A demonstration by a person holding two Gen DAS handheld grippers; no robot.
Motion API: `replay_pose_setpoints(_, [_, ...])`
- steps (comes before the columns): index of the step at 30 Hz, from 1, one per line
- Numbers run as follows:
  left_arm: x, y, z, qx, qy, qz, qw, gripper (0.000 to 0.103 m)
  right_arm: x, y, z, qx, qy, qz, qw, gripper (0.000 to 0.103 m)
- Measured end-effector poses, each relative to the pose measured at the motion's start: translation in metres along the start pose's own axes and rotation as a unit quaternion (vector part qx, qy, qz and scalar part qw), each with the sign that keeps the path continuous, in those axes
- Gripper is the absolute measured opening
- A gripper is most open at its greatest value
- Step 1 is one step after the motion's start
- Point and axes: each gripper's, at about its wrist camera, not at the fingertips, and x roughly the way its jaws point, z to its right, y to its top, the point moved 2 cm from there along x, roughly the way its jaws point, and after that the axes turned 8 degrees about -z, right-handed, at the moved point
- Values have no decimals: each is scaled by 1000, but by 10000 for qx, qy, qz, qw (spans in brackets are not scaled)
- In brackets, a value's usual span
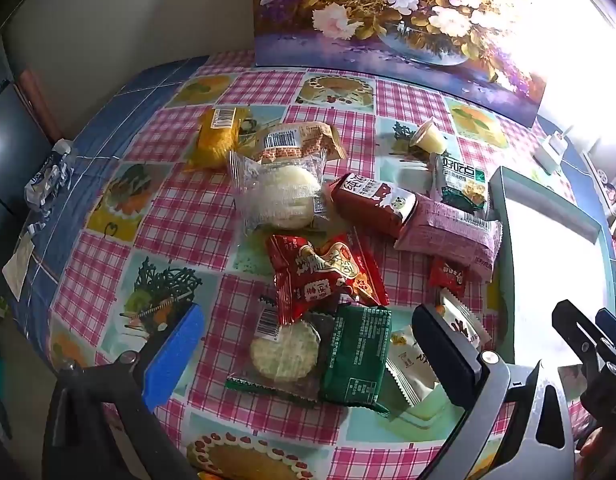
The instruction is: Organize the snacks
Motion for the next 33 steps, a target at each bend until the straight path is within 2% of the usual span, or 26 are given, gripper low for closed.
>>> replay_pose_setpoints(14, [0, -10, -2, -4, 7, -25, 10000, 103, 1, -1, -2, -1, 3, -11, 10000, 103])
replay_pose_setpoints(33, [6, -4, -1, -15, -14, -105, 9999, 103, 3, -1, -3, -23, 6, -17, 10000, 103])
